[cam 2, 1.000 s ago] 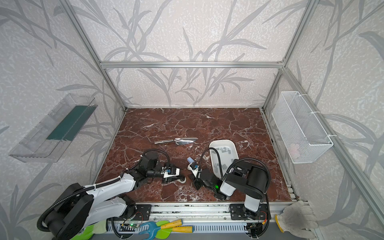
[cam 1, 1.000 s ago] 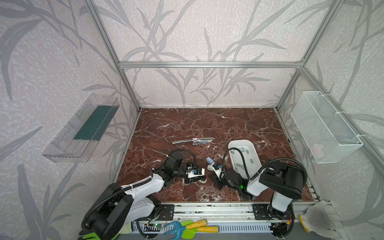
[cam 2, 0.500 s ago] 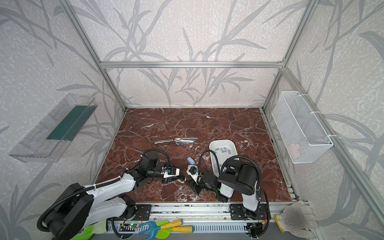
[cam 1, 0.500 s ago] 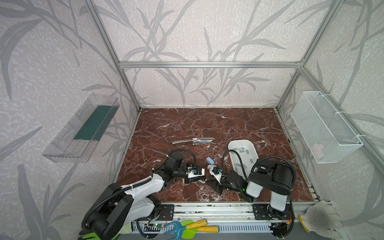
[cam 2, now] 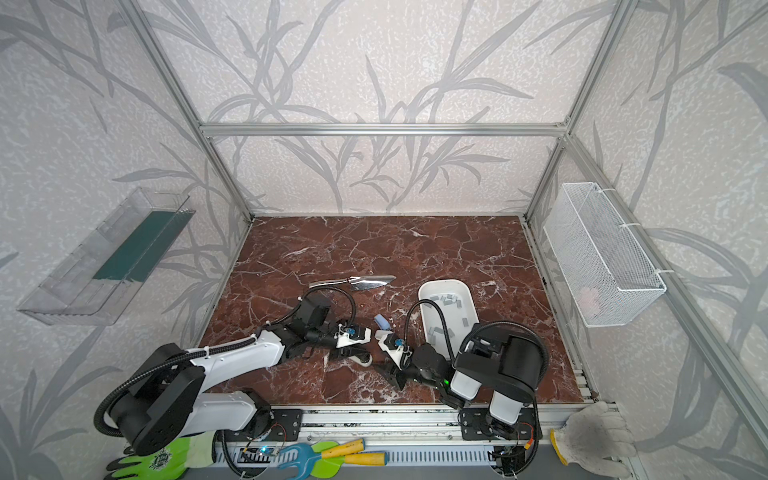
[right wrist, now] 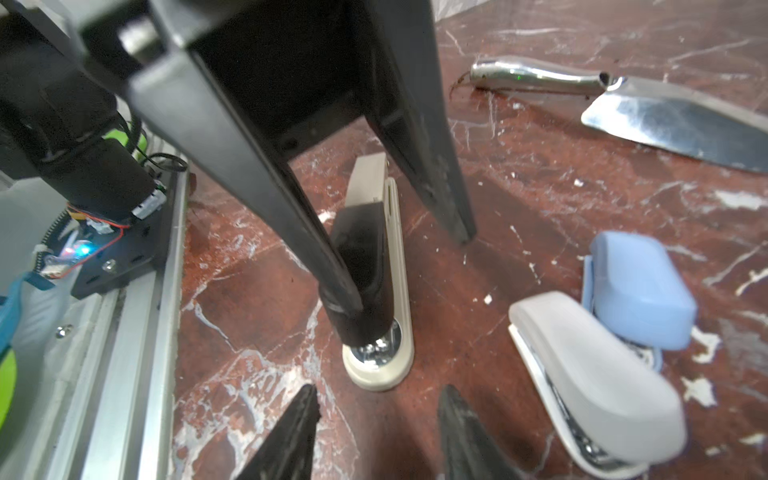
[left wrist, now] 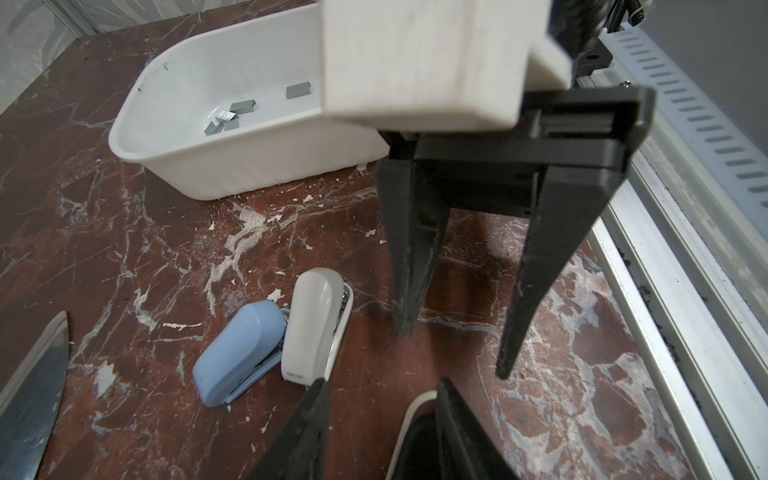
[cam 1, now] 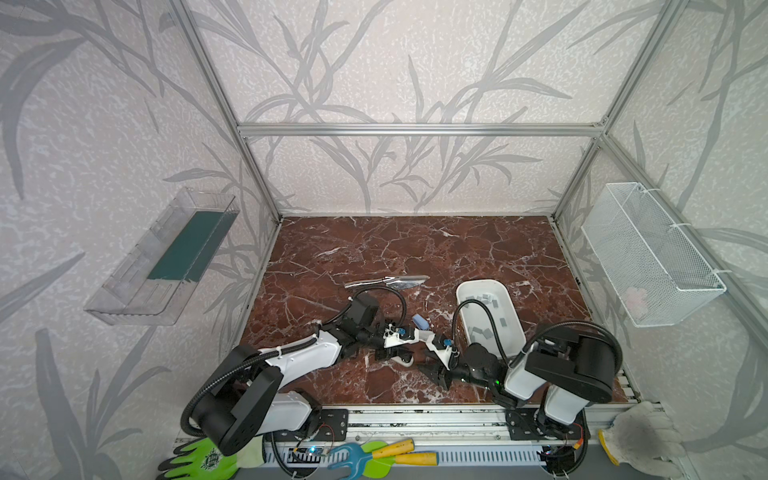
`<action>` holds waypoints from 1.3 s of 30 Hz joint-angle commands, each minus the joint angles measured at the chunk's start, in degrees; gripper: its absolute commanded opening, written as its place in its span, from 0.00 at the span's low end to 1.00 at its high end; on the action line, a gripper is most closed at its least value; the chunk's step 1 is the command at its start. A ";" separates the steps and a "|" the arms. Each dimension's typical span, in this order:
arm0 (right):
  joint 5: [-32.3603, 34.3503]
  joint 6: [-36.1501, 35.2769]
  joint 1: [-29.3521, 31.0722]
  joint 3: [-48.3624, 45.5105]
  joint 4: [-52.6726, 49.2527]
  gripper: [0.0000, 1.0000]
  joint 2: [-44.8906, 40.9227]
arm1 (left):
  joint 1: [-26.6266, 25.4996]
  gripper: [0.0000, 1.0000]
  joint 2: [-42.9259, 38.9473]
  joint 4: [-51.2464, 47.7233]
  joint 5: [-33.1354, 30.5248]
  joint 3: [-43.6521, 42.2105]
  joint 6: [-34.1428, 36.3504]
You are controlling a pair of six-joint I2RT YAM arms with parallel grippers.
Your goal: Load the staples into the stapler
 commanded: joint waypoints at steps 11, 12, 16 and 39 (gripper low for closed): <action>9.61 -3.60 0.30 1.54 -37.97 0.59 -30.94 | -1.38 0.56 -3.95 -41.36 -9.39 18.78 4.77; 10.83 -3.33 0.25 0.96 -39.14 0.59 -32.61 | -1.40 0.55 -3.47 -43.09 -9.75 19.06 5.86; 13.69 -2.53 0.22 -3.10 -42.99 0.65 -42.41 | -1.66 0.53 0.59 -42.53 -14.06 18.74 6.11; 19.25 -2.06 0.05 -8.78 -54.43 0.79 -64.21 | -5.43 0.51 10.78 -39.84 -18.01 21.70 11.78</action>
